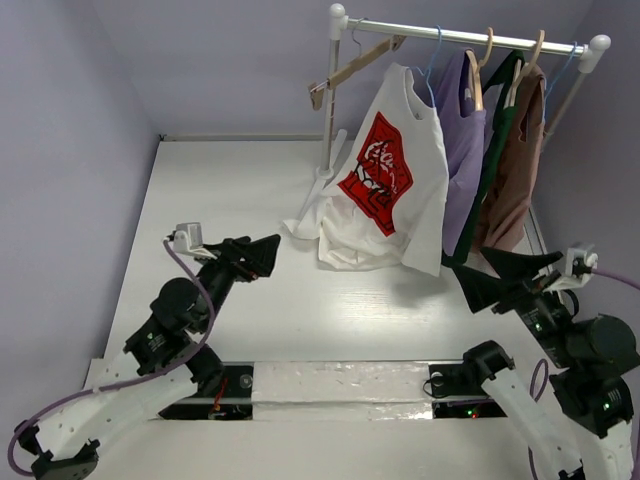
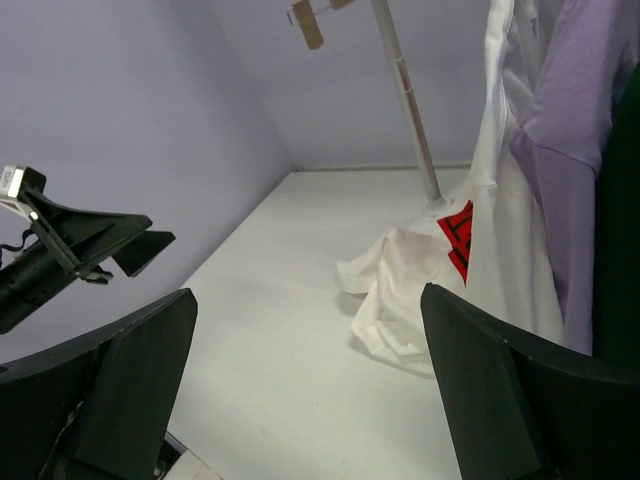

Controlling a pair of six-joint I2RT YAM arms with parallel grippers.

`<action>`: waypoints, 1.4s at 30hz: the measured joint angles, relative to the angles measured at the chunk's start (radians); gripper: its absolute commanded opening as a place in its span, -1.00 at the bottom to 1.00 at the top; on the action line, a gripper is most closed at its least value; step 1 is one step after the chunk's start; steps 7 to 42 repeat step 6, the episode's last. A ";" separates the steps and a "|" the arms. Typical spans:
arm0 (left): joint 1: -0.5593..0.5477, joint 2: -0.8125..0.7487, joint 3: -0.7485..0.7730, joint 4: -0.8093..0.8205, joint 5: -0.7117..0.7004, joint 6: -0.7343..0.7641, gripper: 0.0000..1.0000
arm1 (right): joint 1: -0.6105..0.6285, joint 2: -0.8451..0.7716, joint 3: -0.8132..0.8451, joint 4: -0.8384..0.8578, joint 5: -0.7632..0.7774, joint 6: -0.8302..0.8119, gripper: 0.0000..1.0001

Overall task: Place the t-shirt on the hanger
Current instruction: Reset both arms

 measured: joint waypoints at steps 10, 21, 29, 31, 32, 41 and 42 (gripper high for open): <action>0.000 -0.096 0.000 -0.106 -0.067 -0.038 0.98 | 0.000 -0.068 0.003 -0.057 0.004 -0.002 0.99; 0.000 -0.096 0.000 -0.106 -0.067 -0.038 0.98 | 0.000 -0.068 0.003 -0.057 0.004 -0.002 0.99; 0.000 -0.096 0.000 -0.106 -0.067 -0.038 0.98 | 0.000 -0.068 0.003 -0.057 0.004 -0.002 0.99; 0.000 -0.096 0.000 -0.106 -0.067 -0.038 0.98 | 0.000 -0.068 0.003 -0.057 0.004 -0.002 0.99; 0.000 -0.096 0.000 -0.106 -0.067 -0.038 0.98 | 0.000 -0.068 0.003 -0.057 0.004 -0.002 0.99; 0.000 -0.096 0.000 -0.106 -0.067 -0.038 0.98 | 0.000 -0.068 0.003 -0.057 0.004 -0.002 0.99; 0.000 -0.096 0.000 -0.106 -0.067 -0.038 0.98 | 0.000 -0.068 0.003 -0.057 0.004 -0.002 0.99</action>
